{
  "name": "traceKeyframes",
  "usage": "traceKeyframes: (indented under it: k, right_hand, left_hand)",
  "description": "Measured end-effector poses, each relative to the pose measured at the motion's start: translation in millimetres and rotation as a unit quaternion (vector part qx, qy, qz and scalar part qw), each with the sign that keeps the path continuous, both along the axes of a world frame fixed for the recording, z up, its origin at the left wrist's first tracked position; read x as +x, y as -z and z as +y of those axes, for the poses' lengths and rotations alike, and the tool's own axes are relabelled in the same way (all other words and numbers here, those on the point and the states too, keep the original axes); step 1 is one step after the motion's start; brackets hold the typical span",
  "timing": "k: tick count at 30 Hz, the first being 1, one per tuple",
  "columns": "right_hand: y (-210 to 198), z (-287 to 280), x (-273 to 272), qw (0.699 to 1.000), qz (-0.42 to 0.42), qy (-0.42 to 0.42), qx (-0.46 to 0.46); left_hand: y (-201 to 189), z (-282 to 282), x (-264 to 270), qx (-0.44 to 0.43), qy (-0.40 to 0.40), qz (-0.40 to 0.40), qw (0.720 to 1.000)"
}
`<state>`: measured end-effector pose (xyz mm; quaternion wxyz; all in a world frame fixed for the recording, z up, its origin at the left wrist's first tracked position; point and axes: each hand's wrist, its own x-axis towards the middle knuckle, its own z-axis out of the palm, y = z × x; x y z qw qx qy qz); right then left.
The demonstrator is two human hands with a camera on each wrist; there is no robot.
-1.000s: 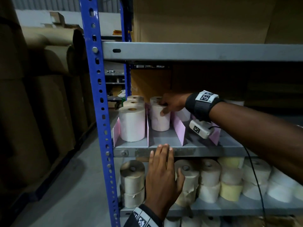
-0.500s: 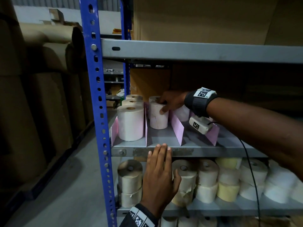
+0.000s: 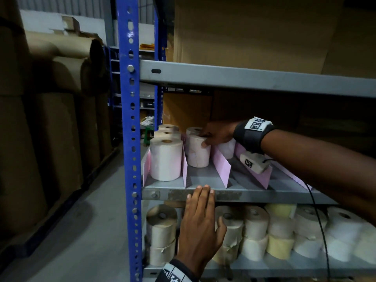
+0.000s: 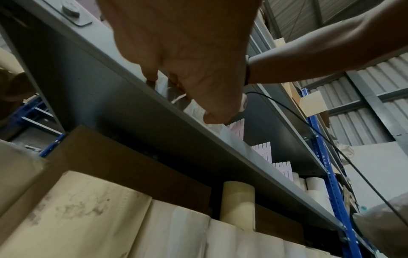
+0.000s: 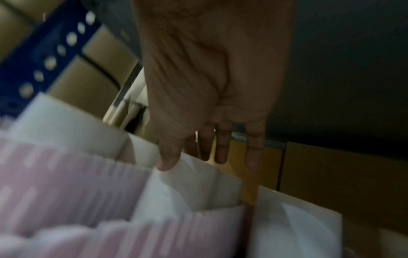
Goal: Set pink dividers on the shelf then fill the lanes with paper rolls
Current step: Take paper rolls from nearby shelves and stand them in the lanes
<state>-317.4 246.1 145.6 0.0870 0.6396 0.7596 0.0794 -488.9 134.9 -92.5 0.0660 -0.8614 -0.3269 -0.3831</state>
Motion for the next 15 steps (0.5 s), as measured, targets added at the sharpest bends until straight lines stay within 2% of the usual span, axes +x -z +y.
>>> traceKeyframes:
  k: [4, 9, 13, 15]
  right_hand:
    - [-4, -37, -9, 0.999, 0.031, 0.011, 0.035]
    - [9, -117, -16, 0.991, -0.001, -0.027, 0.131]
    - [36, -199, -14, 0.976, 0.045, -0.011, 0.212]
    - [55, -242, -8, 0.97, 0.063, 0.032, 0.231]
  left_hand:
    - [1, 5, -5, -0.002, 0.023, -0.019, 1.0]
    - [0, 5, -15, -0.055, 0.089, -0.047, 0.993]
    - [-5, -7, -13, -0.154, 0.154, -0.116, 0.969]
    - [-6, -25, -4, -0.178, 0.197, -0.16, 0.951]
